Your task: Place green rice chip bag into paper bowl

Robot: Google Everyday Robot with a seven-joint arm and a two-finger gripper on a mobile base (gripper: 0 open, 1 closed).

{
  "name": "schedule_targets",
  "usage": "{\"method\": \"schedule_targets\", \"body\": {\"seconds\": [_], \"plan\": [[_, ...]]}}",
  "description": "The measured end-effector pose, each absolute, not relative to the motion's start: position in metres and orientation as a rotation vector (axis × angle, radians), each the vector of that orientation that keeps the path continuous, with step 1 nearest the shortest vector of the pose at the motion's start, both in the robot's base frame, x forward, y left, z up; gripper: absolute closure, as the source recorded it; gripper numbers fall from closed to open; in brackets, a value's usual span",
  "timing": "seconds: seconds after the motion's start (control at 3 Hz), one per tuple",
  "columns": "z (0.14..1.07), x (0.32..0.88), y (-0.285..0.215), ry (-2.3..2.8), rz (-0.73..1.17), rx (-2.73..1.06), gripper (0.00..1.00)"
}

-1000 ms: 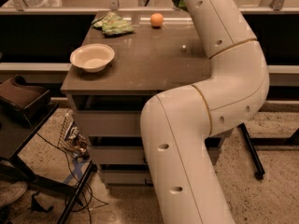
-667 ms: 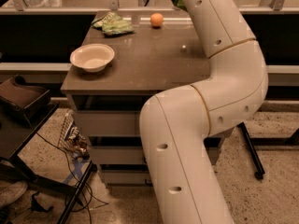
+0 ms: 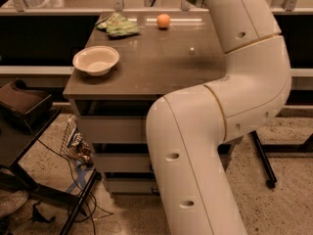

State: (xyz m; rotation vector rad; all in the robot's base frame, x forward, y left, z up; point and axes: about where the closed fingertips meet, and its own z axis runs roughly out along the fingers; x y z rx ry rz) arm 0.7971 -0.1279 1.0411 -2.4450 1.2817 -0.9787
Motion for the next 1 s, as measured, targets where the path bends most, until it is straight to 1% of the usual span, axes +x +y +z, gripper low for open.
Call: {"method": "schedule_targets", "body": {"seconds": [0.67,1.0], "plan": [[1.086,0.767,-0.119,1.206,-0.941,-2.38,1.0],[1.087,0.774,-0.116,1.19,-0.961,-2.362,1.0]]}}
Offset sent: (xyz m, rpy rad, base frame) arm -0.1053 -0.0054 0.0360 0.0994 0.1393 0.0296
